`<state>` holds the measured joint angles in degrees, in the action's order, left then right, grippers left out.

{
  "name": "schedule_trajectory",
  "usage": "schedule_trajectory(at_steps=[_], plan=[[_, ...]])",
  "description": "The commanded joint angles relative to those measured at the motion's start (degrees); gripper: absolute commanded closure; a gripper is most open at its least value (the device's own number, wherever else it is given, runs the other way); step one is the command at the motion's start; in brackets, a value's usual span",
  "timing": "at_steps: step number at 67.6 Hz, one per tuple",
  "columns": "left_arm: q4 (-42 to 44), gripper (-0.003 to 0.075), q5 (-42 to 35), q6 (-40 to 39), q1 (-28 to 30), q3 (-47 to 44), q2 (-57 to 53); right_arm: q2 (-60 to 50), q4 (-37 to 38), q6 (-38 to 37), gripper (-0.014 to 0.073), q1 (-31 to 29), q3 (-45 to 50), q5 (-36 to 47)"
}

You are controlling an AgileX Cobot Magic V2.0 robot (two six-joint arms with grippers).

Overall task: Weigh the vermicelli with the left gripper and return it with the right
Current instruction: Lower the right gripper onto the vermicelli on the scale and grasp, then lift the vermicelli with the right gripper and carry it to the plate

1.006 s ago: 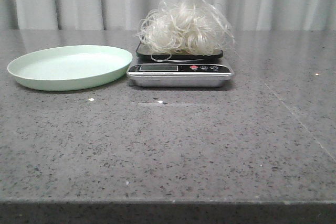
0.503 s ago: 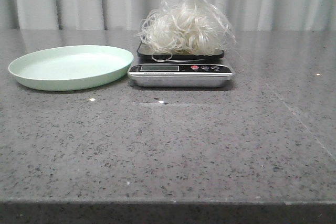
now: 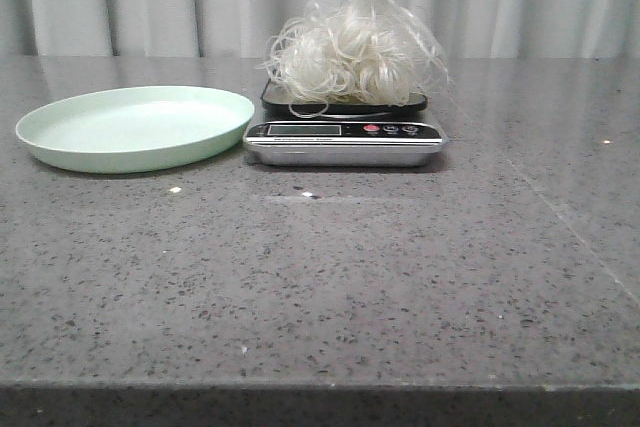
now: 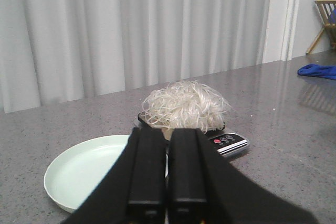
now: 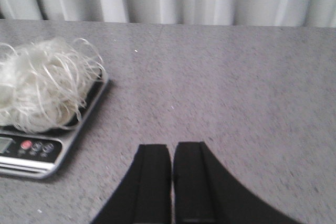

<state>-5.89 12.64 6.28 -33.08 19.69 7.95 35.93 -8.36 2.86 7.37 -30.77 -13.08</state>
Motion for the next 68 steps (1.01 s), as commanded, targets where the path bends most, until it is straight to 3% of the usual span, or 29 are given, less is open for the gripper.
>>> schedule_trajectory(at_steps=[1, 8, 14, 26, 34, 46, 64, 68], plan=[[-0.11, 0.0594, -4.82, 0.01, -0.57, 1.32, 0.66, 5.79, -0.24, 1.33, 0.0216, 3.27, -9.04, 1.15], [-0.11, 0.0594, -4.92, 0.01, -0.57, 1.32, 0.66, 13.82, -0.24, 1.44, 0.0049, 7.41, -18.65, -5.62], [-0.11, 0.0594, -4.92, 0.01, -0.57, 1.32, 0.66, 20.76, -0.29, 1.44, -0.0006, 10.85, -27.12, -10.51], [-0.11, 0.0594, -4.92, 0.01, -0.57, 1.32, 0.66, 34.65, -4.06, 1.38, -0.0004, 15.61, -43.37, -18.54], [-0.11, 0.0594, -5.04, 0.01, -0.57, 1.32, 0.66, 43.09, -8.00, 1.38, -0.0004, 15.90, -53.49, -23.00], [-0.11, 0.0594, -5.04, 0.01, -0.57, 1.32, 0.66, 55.49, -8.07, 1.38, -0.0004, 15.90, -66.30, -32.45], [-0.23, 0.0594, -5.14, -0.17, -0.57, 1.32, 0.66, 69.51, -6.77, 0.70, 0.0001, 15.90, -78.20, -44.38], [-0.53, 0.0594, -5.14, -0.17, -0.57, 1.32, 0.66, 71.76, -6.48, 0.20, 0.0041, 15.90, -80.20, -47.93]])
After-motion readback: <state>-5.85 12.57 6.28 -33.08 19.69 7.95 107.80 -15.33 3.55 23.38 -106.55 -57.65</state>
